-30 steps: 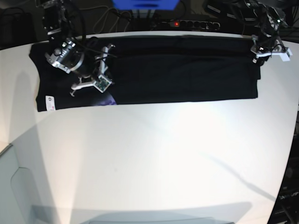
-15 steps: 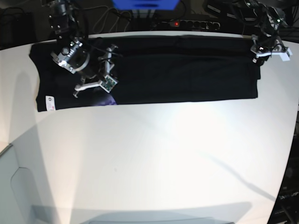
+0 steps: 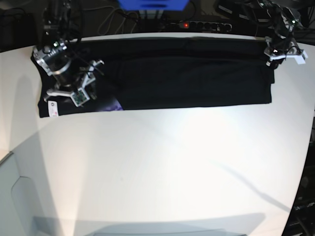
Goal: Fold the T-shirt properly
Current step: 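Move the right gripper down and grasp the strip's end near it, then hold the strip end with the right gripper while the left gripper repositions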
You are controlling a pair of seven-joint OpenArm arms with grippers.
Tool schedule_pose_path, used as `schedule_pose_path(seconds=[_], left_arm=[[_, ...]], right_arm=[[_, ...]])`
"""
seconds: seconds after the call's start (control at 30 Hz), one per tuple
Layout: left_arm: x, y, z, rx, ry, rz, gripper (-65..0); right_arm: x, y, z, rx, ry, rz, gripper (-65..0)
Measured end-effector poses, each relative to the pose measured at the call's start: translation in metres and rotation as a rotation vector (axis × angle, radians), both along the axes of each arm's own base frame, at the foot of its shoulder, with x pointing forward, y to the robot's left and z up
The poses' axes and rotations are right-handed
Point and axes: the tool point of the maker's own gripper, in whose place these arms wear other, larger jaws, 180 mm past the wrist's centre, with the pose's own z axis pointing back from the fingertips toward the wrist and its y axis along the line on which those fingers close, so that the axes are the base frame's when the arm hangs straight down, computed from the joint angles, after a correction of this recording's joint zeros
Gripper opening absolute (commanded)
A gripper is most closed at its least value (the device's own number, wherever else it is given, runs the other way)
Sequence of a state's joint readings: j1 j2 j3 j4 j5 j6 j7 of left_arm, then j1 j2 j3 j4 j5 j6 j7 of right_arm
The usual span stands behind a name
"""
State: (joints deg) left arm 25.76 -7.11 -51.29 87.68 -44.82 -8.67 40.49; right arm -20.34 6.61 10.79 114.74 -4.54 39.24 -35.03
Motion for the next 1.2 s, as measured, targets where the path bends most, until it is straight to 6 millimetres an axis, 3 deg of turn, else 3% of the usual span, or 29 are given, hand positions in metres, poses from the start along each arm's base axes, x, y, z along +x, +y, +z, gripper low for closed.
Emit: schedule_pose_path(seconds=[0.1,0.2,0.37,0.53,0.7,0.8,1.0,1.2], left_arm=[[0.000,0.000,0.000,-0.001,-0.001,0.000,-41.8],[0.000,0.000,0.000,-0.001,-0.001,0.000,-41.8],[0.001,0.000,0.000,0.000,0.000,-0.002,-41.8],[0.002,0.000,0.000,-0.001,-0.002,-0.002,-41.8],[0.004,-0.001,0.000,-0.002,-0.006,-0.001,-41.8],[0.005,-0.001,0.000,-0.004,-0.008,-0.001,-41.8],[0.005,-0.001,0.000,-0.002,-0.006,-0.002,-41.7],[0.004,-0.001,0.000,-0.004,-0.006,-0.001,-41.6]], right_arm=[[-0.019,-0.009,-0.009,-0.029,0.054,0.002,-42.7],[-0.028,-0.003,-0.007,0.028,0.055,0.032,-42.8],[-0.055,-0.002,-0.019,0.060,0.134,0.038,-42.8],[-0.057,-0.005,-0.020,0.052,0.139,0.055,-42.8],[-0.062,-0.023,-0.037,0.017,0.198,0.049,-42.8],[-0.057,-0.032,-0.052,0.017,0.230,0.019,-42.7],[-0.023,-0.075,-0.049,0.006,0.178,-0.104,-42.7],[-0.016,-0.085,-0.044,0.000,0.154,-0.133,-42.7]])
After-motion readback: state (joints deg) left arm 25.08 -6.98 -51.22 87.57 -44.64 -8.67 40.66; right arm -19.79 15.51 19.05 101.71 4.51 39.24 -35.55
